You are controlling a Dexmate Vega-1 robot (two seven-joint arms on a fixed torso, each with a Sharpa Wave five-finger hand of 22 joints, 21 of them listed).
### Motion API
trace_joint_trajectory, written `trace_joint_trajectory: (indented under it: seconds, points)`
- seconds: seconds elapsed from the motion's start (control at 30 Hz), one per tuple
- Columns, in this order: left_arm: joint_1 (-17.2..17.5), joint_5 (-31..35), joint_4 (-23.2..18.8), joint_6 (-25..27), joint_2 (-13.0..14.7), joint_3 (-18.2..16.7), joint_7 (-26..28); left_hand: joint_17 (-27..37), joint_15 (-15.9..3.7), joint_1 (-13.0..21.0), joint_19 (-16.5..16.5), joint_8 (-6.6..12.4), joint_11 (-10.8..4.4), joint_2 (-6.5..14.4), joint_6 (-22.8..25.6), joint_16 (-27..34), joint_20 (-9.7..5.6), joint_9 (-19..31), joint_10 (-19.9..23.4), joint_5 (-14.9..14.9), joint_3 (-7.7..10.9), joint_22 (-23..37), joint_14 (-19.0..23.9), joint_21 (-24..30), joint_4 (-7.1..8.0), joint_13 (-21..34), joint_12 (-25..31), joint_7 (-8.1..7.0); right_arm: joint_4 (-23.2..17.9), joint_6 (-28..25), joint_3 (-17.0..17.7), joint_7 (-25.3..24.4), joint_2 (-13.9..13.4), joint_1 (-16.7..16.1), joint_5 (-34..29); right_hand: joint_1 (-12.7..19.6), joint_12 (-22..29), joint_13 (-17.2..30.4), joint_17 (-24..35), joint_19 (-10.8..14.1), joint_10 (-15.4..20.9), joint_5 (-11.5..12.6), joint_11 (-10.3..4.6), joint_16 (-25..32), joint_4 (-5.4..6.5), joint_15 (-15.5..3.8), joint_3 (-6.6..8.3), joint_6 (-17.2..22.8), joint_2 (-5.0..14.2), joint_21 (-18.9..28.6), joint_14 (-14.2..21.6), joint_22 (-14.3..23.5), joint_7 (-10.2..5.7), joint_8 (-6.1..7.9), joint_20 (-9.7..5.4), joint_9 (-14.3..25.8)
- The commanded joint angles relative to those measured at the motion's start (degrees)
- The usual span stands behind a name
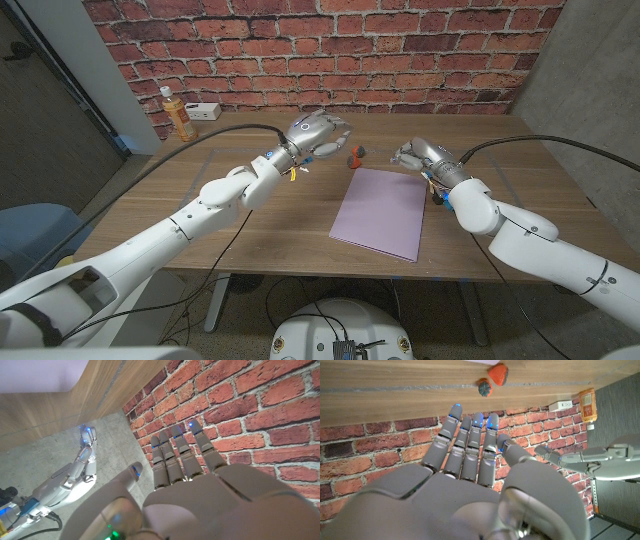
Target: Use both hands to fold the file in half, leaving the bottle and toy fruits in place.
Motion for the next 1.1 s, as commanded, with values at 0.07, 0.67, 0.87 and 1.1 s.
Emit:
trace_joint_trajectory:
  seconds: [0.07, 0.67, 0.87, 1.1]
  points:
    - [3.64, -14.62, 3.43, -3.88, 0.15, -6.32, 5.98, 0.47, 0.25, 1.21, -0.68, -0.82, 0.30, 2.53, -2.35, -0.35, 0.01, 0.21, -1.22, -0.18, 0.12, 0.19, -1.04, -0.03, -0.63, 0.14, -0.80, -0.09, 4.98, 12.46, 6.99, -6.43, 5.09, -3.61, 3.24, 0.24, -0.41, 0.08, 0.48, -0.55, -1.44, 0.10, -0.11, 0.18, 0.08, 0.27, -0.73, -1.72, 0.63, -0.15, -0.95, 0.21, -0.42, -0.30, 0.02, 0.31]
    - [5.82, -44.07, 19.13, -29.89, -4.12, -13.11, 2.94, 0.07, 2.46, 2.88, -6.03, -1.84, 1.29, 2.42, -17.82, -3.23, -1.51, -0.26, -14.59, -0.04, 0.19, -0.41, -14.19, -1.96, -0.87, -0.08, -4.62, -0.65, 22.33, 43.00, 13.30, -13.02, 18.29, -4.72, 10.90, -0.66, -0.56, 0.07, -1.53, -4.52, -6.30, 0.24, 0.06, -1.47, -1.87, 1.75, -0.98, -6.78, -3.09, -0.92, -4.23, 0.05, -0.05, -0.19, 1.78, 0.20]
    - [4.90, -49.31, 25.21, -33.12, -6.03, -13.90, -1.64, -0.12, 2.69, 1.90, -7.36, -1.68, 1.20, 0.73, -20.11, -3.21, -2.33, -0.37, -17.46, -0.18, -1.28, -0.58, -16.73, -2.67, -0.46, -0.30, -4.57, -0.84, 20.56, 36.88, 14.70, -18.57, 20.29, -5.51, 3.50, -2.06, 0.49, 0.06, -2.04, -7.06, -4.43, 0.44, 1.10, -0.62, -1.46, 2.99, -0.87, -6.11, -3.78, -1.09, -2.31, -0.01, 0.87, 0.50, 2.49, 0.14]
    - [3.10, -51.77, 29.90, -29.74, -7.34, -13.61, -5.45, -0.35, 3.09, 1.36, -7.75, -1.72, 1.38, 0.15, -21.32, -3.23, -1.96, -0.41, -18.44, -0.08, -1.91, -0.62, -17.68, -2.94, -0.45, -0.40, -4.43, -0.57, 21.67, 40.40, 10.16, -19.03, 22.95, -2.44, -0.30, -2.29, 0.71, 0.04, -2.15, -5.19, -3.63, 0.65, 0.90, -0.30, -1.11, 2.64, 0.10, -5.57, -2.48, -0.01, -1.19, 0.03, 0.60, 0.64, 2.39, 0.11]
